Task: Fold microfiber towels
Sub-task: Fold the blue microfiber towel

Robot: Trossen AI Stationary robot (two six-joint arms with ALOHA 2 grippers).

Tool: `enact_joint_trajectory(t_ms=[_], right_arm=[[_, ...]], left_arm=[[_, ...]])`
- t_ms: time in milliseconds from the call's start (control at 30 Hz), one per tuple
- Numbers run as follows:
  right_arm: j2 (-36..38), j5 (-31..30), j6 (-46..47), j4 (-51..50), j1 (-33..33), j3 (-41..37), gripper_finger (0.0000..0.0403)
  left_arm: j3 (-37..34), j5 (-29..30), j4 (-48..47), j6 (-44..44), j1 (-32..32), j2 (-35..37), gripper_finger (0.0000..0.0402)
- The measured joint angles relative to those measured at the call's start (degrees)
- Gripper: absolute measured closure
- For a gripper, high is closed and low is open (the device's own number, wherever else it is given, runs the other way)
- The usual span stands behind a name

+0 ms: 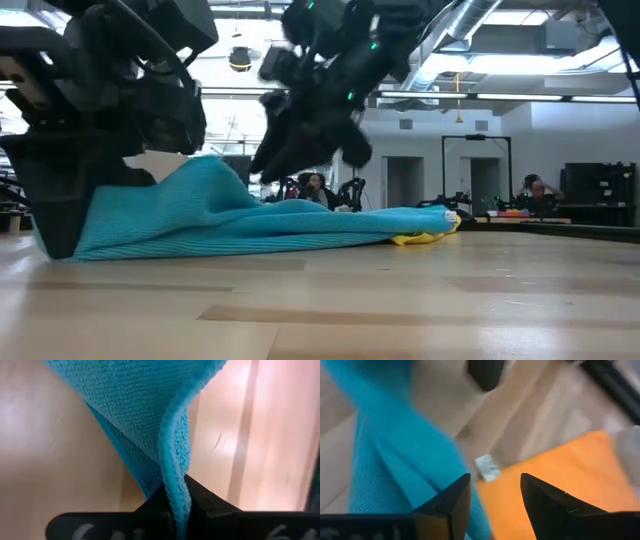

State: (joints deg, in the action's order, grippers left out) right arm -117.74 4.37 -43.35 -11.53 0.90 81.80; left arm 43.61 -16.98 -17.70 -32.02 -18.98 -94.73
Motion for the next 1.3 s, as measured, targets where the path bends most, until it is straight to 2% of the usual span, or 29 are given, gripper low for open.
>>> enact_joint_trajectory(t_ms=[167,300,433,600,667,833,933,1067,1167,1300], right_arm=[[-5.6,0.3,-0.3,-2.0,0.3,5.2,0.0202],[-8.2,0.2,-0.6,-9.2,0.2,8.2,0.0215],[-7.5,0.2,-0.4,-13.3,1.0,9.1,0.0271],[-7.3,-1.4,1.1,-15.2,1.7,9.1,0.0373],[-6.1,-3.5,1.7,-16.1,2.2,9.1,0.0388],[-1.8,-7.6,4.8,-17.8,3.4,9.1,0.0395],[1.5,-5.7,5.4,-19.2,3.7,9.1,0.0386],[2.3,-1.3,4.2,-16.4,3.4,9.2,0.0345],[-0.6,2.1,0.0,-12.6,2.8,9.2,0.0307],[-5.1,3.0,-4.9,-9.0,2.2,9.1,0.0255]], left_arm=[[4.2,3.3,-8.6,3.5,0.0,-0.2,0.0401],[6.5,5.5,-13.8,4.6,0.0,-0.1,0.0401],[7.9,7.5,-17.1,4.8,0.0,-0.1,0.0401],[8.4,8.6,-17.9,4.9,0.0,-0.1,0.0401],[8.4,8.7,-17.9,5.5,0.0,0.0,0.0401],[8.5,10.0,-19.4,7.4,0.0,0.0,0.0401],[8.5,13.3,-23.5,8.3,-0.1,0.1,0.0401],[8.5,14.7,-25.1,9.5,-0.2,0.1,0.0401],[8.5,14.8,-25.0,11.6,-0.4,0.1,0.0401],[8.5,14.8,-25.7,14.6,-0.4,0.1,0.0401]])
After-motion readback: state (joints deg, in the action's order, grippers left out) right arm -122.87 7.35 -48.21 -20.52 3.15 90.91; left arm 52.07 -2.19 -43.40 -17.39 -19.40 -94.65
